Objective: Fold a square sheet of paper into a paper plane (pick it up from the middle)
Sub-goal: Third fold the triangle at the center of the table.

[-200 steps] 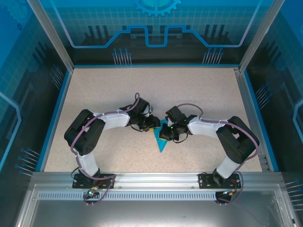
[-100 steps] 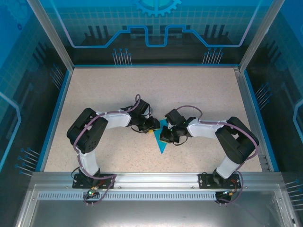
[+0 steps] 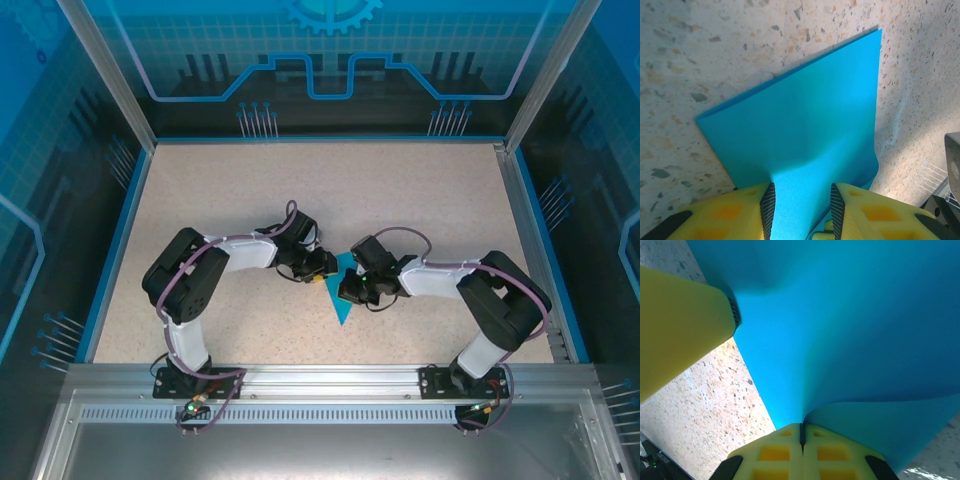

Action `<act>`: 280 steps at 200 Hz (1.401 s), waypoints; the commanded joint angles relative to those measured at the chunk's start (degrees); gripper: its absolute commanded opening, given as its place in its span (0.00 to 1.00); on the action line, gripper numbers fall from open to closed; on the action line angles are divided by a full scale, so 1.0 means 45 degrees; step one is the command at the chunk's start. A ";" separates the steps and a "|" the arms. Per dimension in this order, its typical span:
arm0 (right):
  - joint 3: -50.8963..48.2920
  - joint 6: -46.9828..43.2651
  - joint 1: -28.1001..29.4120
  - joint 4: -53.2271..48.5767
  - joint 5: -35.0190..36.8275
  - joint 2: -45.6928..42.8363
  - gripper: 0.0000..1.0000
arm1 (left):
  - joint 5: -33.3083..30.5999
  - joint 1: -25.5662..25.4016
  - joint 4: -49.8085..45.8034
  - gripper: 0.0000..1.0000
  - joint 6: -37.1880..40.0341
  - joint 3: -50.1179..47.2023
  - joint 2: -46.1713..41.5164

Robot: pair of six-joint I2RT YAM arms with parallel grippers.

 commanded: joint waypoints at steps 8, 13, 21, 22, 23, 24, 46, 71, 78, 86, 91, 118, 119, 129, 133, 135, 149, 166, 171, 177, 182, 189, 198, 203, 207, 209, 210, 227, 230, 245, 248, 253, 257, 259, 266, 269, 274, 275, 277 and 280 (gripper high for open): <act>-0.0195 0.0098 0.0195 0.0500 0.0217 -0.0241 0.00 | 0.0176 -0.0070 -0.0368 0.38 0.0226 0.0201 0.0368; -0.0202 0.0098 0.0202 0.0514 0.0234 -0.0239 0.00 | 0.0166 -0.0077 -0.0373 0.38 0.0219 0.0201 0.0367; -0.0218 0.0118 0.0210 0.0520 0.0237 -0.0222 0.00 | 0.0195 -0.0079 -0.0386 0.38 0.0214 0.0201 0.0374; -0.0228 0.0118 0.0216 0.0530 0.0236 -0.0231 0.00 | 0.0186 -0.0082 -0.0386 0.38 0.0222 0.0201 0.0370; -0.0223 0.0118 0.0218 0.0535 0.0246 -0.0225 0.00 | 0.0192 -0.0083 -0.0387 0.38 0.0226 0.0201 0.0369; -0.0230 0.0118 0.0200 0.0537 0.0241 -0.0223 0.00 | 0.0194 -0.0084 -0.0387 0.38 0.0218 0.0201 0.0368; -0.0269 0.0191 0.0189 0.0654 0.0250 -0.0176 0.00 | 0.0189 -0.0101 -0.0387 0.38 0.0212 0.0201 0.0367; -0.0240 0.0215 0.0183 0.0672 0.0265 -0.0059 0.00 | 0.0215 -0.0083 -0.0387 0.38 0.0211 0.0182 0.0386; -0.0246 0.0215 0.0188 0.0677 0.0259 -0.0038 0.00 | 0.0200 -0.0088 -0.0387 0.38 0.0214 0.0182 0.0375; -0.0255 0.0215 0.0203 0.0659 0.0248 -0.0024 0.00 | 0.0197 -0.0090 -0.0387 0.38 0.0223 0.0194 0.0367; -0.0257 0.0211 0.0196 0.0657 0.0255 -0.0007 0.00 | 0.0212 -0.0091 -0.0404 0.38 0.0222 0.0163 0.0367; -0.0270 0.0259 0.0189 0.0731 0.0289 0.0013 0.00 | 0.0202 -0.0084 -0.0388 0.38 0.0222 0.0162 0.0377; -0.0273 0.0267 0.0185 0.0733 0.0292 0.0024 0.00 | 0.0190 -0.0094 -0.0387 0.38 0.0216 0.0162 0.0372; -0.0257 0.0274 0.0210 0.0735 0.0315 0.0053 0.00 | 0.0197 -0.0086 -0.0387 0.38 0.0225 0.0148 0.0367; -0.0242 0.0274 0.0196 0.0752 0.0314 0.0068 0.00 | 0.0212 -0.0084 -0.0387 0.38 0.0230 0.0143 0.0374; -0.0233 0.0264 0.0200 0.0754 0.0314 0.0062 0.00 | 0.0196 -0.0084 -0.0387 0.38 0.0230 0.0143 0.0369; -0.0242 0.0273 0.0183 0.0801 0.0282 0.0131 0.00 | 0.0212 -0.0084 -0.0392 0.38 0.0220 0.0142 0.0383; -0.0237 0.0259 0.0195 0.0832 0.0262 0.0207 0.00 | 0.0217 -0.0090 -0.0411 0.38 0.0217 0.0142 0.0367; -0.0239 0.0236 0.0198 0.0844 0.0263 0.0210 0.00 | 0.0201 -0.0095 -0.0415 0.38 0.0232 0.0142 0.0371; -0.0237 0.0245 0.0202 0.0830 0.0274 0.0244 0.00 | 0.0236 -0.0074 -0.0407 0.38 0.0244 0.0142 0.0367; -0.0248 0.0235 0.0202 0.0821 0.0294 0.0261 0.00 | 0.0234 -0.0082 -0.0408 0.38 0.0248 0.0142 0.0370; -0.0238 0.0250 0.0191 0.0822 0.0297 0.0277 0.00 | 0.0222 -0.0095 -0.0418 0.38 0.0259 0.0137 0.0367; -0.0256 0.0216 0.0221 0.0852 0.0277 0.0317 0.00 | 0.0233 -0.0087 -0.0396 0.38 0.0242 0.0123 0.0367; -0.0266 0.0215 0.0221 0.0852 0.0279 0.0343 0.00 | 0.0236 -0.0101 -0.0387 0.38 0.0241 0.0123 0.0367; -0.0257 0.0215 0.0220 0.0852 0.0277 0.0364 0.00 | 0.0229 -0.0085 -0.0390 0.38 0.0239 0.0123 0.0367; -0.0257 0.0215 0.0221 0.0852 0.0275 0.0366 0.00 | 0.0224 -0.0099 -0.0402 0.38 0.0247 0.0123 0.0367; -0.0257 0.0206 0.0221 0.0843 0.0285 0.0376 0.00 | 0.0230 -0.0102 -0.0394 0.38 0.0248 0.0123 0.0367; -0.0257 0.0196 0.0211 0.0832 0.0274 0.0458 0.00 | 0.0236 -0.0102 -0.0403 0.38 0.0248 0.0123 0.0360; -0.0257 0.0196 0.0217 0.0828 0.0284 0.0463 0.00 | 0.0231 -0.0096 -0.0408 0.38 0.0232 0.0123 0.0363; -0.0257 0.0205 0.0218 0.0842 0.0290 0.0541 0.00 | 0.0230 -0.0104 -0.0423 0.38 0.0239 0.0123 0.0350; -0.0257 0.0214 0.0216 0.0844 0.0267 0.0552 0.00 | 0.0233 -0.0087 -0.0408 0.38 0.0246 0.0123 0.0348; -0.0257 0.0215 0.0218 0.0861 0.0269 0.0577 0.00 | 0.0234 -0.0101 -0.0414 0.38 0.0237 0.0123 0.0347; -0.0257 0.0215 0.0218 0.0860 0.0266 0.0595 0.00 | 0.0236 -0.0102 -0.0410 0.38 0.0234 0.0133 0.0350; -0.0257 0.0220 0.0220 0.0859 0.0258 0.0594 0.00 | 0.0236 -0.0089 -0.0407 0.38 0.0246 0.0125 0.0348; -0.0262 0.0235 0.0217 0.0866 0.0273 0.0619 0.00 | 0.0206 -0.0090 -0.0426 0.38 0.0239 0.0123 0.0351; -0.0257 0.0235 0.0206 0.0854 0.0284 0.0630 0.00 | 0.0205 -0.0095 -0.0433 0.38 0.0234 0.0123 0.0348; -0.0257 0.0245 0.0216 0.0866 0.0285 0.0637 0.00 | 0.0206 -0.0088 -0.0445 0.38 0.0249 0.0123 0.0329; -0.0257 0.0240 0.0218 0.0859 0.0299 0.0648 0.00 | 0.0211 -0.0096 -0.0445 0.38 0.0249 0.0123 0.0328; -0.0271 0.0251 0.0206 0.0854 0.0295 0.0656 0.00 | 0.0215 -0.0092 -0.0435 0.38 0.0249 0.0123 0.0328; -0.0261 0.0254 0.0214 0.0853 0.0294 0.0644 0.00 | 0.0207 -0.0088 -0.0449 0.38 0.0250 0.0123 0.0313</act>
